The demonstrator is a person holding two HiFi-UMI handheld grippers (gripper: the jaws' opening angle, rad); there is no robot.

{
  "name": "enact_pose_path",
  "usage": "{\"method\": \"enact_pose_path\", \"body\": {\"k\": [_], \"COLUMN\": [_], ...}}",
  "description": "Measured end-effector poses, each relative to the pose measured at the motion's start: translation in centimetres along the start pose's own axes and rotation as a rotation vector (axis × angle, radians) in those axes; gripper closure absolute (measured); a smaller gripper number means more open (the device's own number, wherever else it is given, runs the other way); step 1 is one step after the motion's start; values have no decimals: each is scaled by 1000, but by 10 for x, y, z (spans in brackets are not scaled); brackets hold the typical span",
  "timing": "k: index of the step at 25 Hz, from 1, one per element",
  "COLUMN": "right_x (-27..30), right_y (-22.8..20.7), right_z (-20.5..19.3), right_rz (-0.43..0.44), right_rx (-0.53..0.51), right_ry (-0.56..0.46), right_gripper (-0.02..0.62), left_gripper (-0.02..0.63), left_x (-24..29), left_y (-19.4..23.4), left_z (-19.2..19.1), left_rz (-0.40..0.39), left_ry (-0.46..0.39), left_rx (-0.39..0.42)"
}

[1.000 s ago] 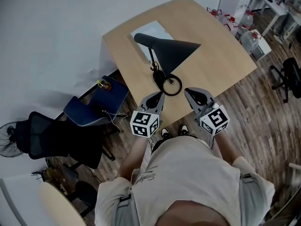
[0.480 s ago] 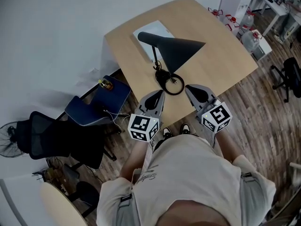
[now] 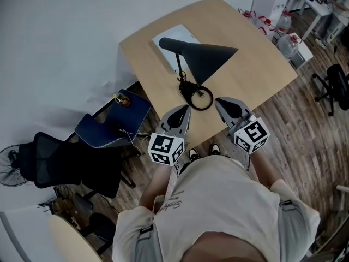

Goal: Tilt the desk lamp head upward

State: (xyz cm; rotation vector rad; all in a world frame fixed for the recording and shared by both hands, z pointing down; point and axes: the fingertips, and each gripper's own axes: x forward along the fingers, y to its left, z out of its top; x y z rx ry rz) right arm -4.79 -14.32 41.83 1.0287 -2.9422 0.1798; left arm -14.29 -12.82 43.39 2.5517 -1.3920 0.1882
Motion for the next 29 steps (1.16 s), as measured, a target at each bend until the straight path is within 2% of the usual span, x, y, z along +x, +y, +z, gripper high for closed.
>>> {"method": "enact_pose_path", "body": {"k": [29], "right_x": [-1], "right_y": [14], "right_z": [6], "right_rz": [6], "right_rx": [-16], "right_ry": [-6], "right_gripper": [600], "left_gripper": [591], "left_x": [-6], "left_y": [-1], "left_z": [6], "left_rz": [-35], "left_ry": [-21], "left_rx": [2]}}
